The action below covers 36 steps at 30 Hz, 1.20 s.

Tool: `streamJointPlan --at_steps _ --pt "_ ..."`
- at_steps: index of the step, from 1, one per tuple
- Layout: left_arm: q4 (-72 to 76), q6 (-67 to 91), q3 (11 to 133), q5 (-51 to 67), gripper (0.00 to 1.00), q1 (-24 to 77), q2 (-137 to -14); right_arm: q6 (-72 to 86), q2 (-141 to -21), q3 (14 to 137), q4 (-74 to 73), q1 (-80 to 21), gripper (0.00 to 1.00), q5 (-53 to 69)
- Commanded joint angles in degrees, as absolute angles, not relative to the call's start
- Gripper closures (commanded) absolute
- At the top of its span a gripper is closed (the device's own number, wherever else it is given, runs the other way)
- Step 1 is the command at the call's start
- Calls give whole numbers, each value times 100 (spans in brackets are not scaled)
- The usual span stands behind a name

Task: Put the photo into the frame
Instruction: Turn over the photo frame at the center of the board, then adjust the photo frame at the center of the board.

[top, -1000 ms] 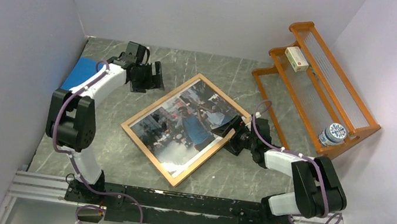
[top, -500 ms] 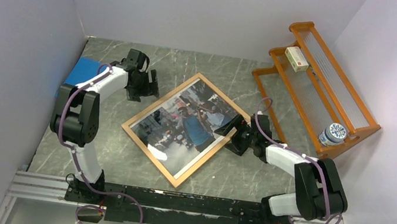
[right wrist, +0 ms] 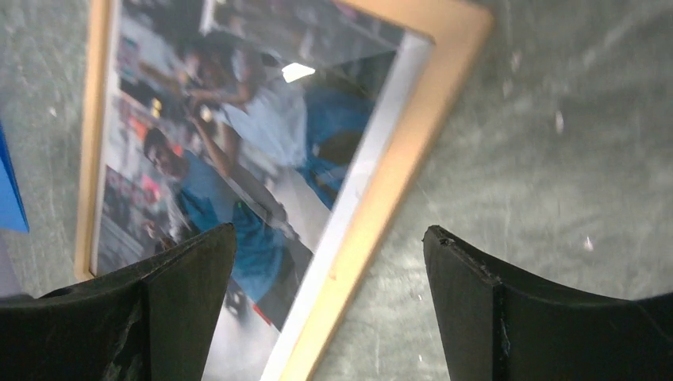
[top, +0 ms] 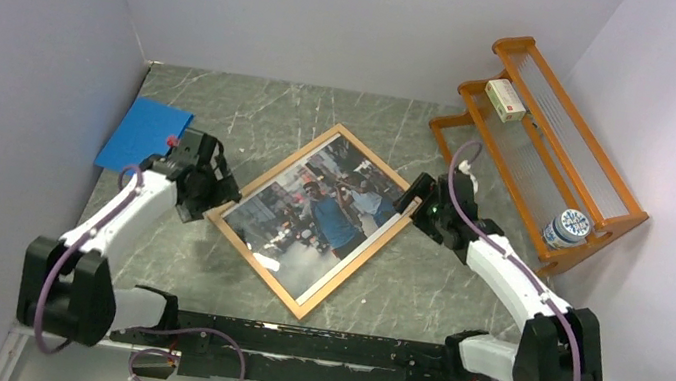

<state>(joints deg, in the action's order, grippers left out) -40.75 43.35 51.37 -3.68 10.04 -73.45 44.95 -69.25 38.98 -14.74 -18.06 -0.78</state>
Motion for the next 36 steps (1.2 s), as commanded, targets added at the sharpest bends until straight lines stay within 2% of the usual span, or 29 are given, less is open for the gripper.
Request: streamJointPlan --at_steps 1,8,16,28,36 --pt "-4209 4973 4469 -852 9 989 -6543 3743 -7394 4919 -1332 -1788 9 -387" --pt "-3409 5075 3682 313 10 993 -6295 2992 -9315 6763 -1924 -1786 9 -496" --pt "-2985 4981 3410 791 10 993 -6583 2707 -10924 8524 -2942 -1712 6 -667" --pt "-2392 5021 3243 1233 10 993 -7085 2470 -11736 8867 -2696 -1389 6 508" --pt "-2191 4828 3469 1093 10 986 -7388 2533 -11358 8085 -2355 -1387 7 1169"
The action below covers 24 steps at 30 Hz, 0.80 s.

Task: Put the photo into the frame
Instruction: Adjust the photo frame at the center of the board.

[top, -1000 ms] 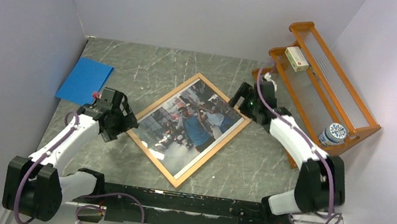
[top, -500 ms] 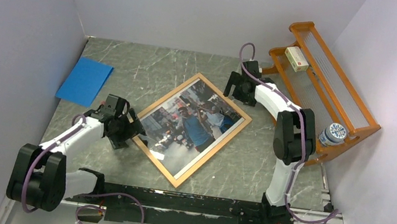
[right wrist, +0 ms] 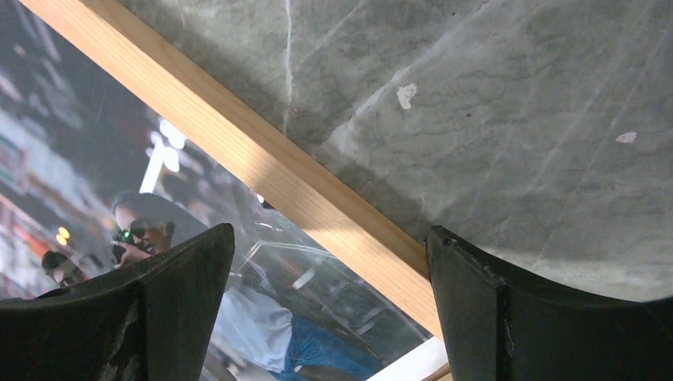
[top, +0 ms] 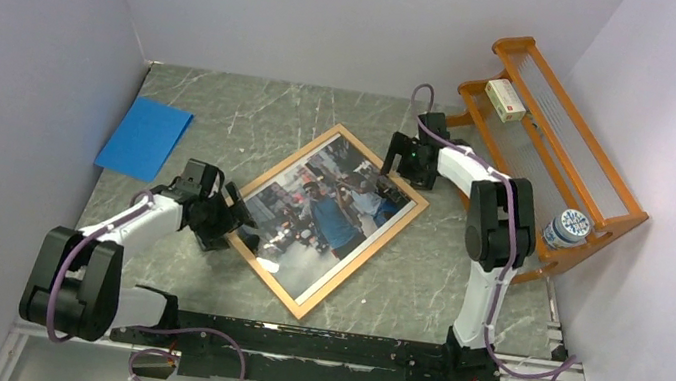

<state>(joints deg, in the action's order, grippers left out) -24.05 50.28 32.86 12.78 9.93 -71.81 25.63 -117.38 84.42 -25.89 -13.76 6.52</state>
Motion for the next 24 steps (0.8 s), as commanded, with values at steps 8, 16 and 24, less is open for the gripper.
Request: streamJointPlan --at_steps 8,16,24 --pt "-2105 4367 4250 1036 9 826 -7964 2641 -10668 7264 -2204 -1389 8 1530" --pt "-1639 4344 5145 1416 10 594 -9141 3187 -9682 5999 -1746 -1529 8 1805" --pt "-2298 3871 6552 1837 11 354 -10199 3641 -8644 5051 -1373 -1879 9 1222"
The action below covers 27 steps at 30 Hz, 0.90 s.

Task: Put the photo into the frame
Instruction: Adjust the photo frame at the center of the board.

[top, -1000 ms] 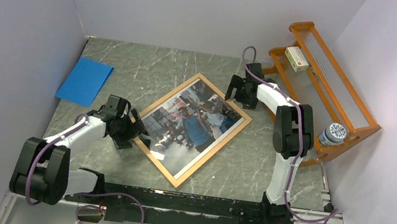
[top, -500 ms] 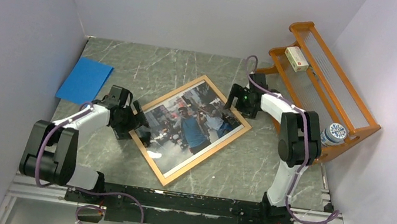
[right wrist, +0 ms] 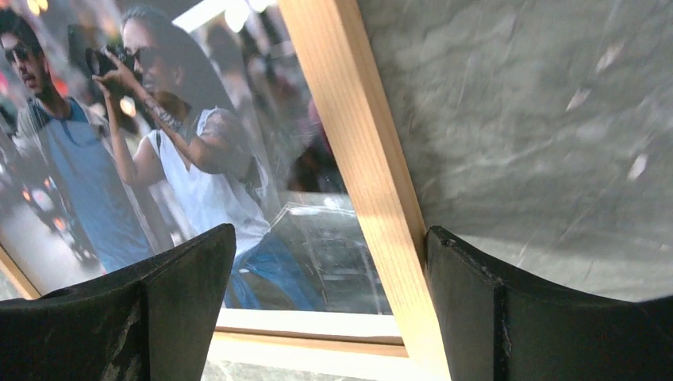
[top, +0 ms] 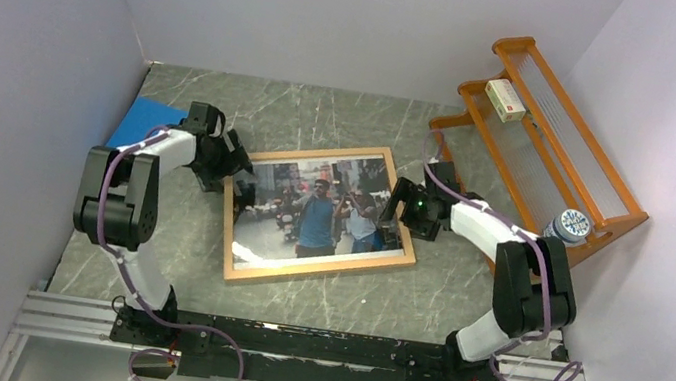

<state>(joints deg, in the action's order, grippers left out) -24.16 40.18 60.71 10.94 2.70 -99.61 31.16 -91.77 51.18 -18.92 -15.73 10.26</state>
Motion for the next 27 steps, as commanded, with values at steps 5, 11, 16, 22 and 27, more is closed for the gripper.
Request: streamJointPlan --at_steps 5,11,16,22,27 --pt "-2741 3743 6879 1458 9 256 -10160 3613 -8243 5234 -2006 -1885 8 86" --pt "-3506 3499 7102 707 6 136 -9658 3542 -7532 5487 -2638 -1881 6 -1103" --pt "-4078 3073 7245 831 6 140 -8582 3310 -6447 5450 -2877 -1887 3 -1836" --pt "-4787 2519 7242 732 6 143 -6675 2907 -4864 5485 -3082 -1886 3 -2316" --pt "-5370 2324 7344 113 6 146 -5102 2794 -3777 5838 -3450 -1882 1 -2808"
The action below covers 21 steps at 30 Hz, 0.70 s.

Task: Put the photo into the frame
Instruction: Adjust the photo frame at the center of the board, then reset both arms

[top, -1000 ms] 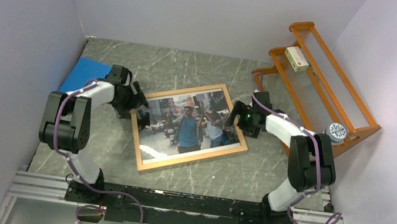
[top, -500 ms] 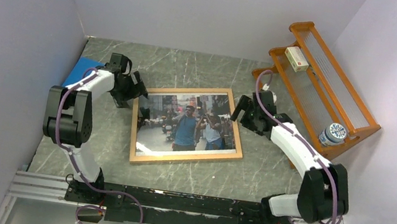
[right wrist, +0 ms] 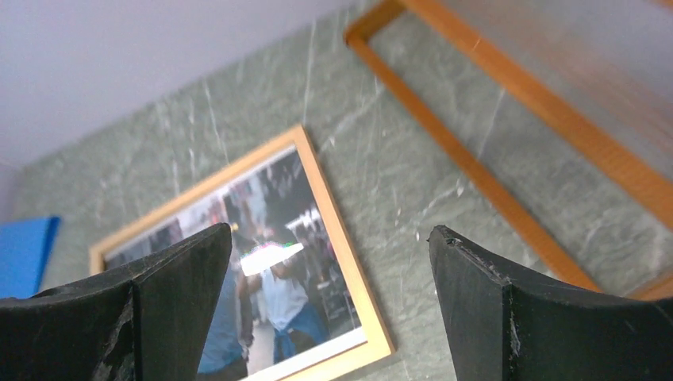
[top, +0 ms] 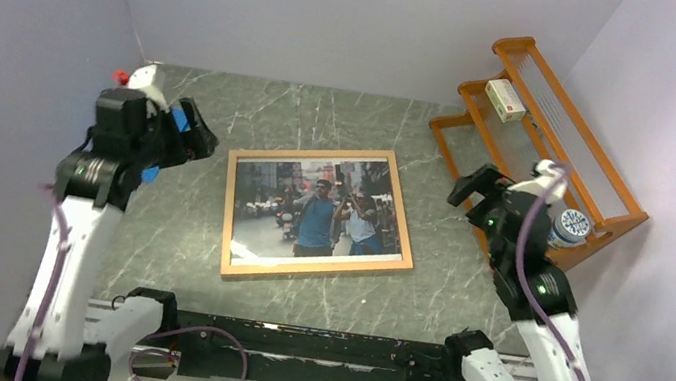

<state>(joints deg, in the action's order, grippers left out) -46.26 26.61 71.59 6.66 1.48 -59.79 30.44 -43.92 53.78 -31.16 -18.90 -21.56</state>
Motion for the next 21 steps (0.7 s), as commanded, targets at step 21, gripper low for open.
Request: streamJointPlan --at_steps 21 --pt "-7219 2450 8973 -195 6 141 -3557 2612 -2681 7096 -5032 -1884 1 -3348"
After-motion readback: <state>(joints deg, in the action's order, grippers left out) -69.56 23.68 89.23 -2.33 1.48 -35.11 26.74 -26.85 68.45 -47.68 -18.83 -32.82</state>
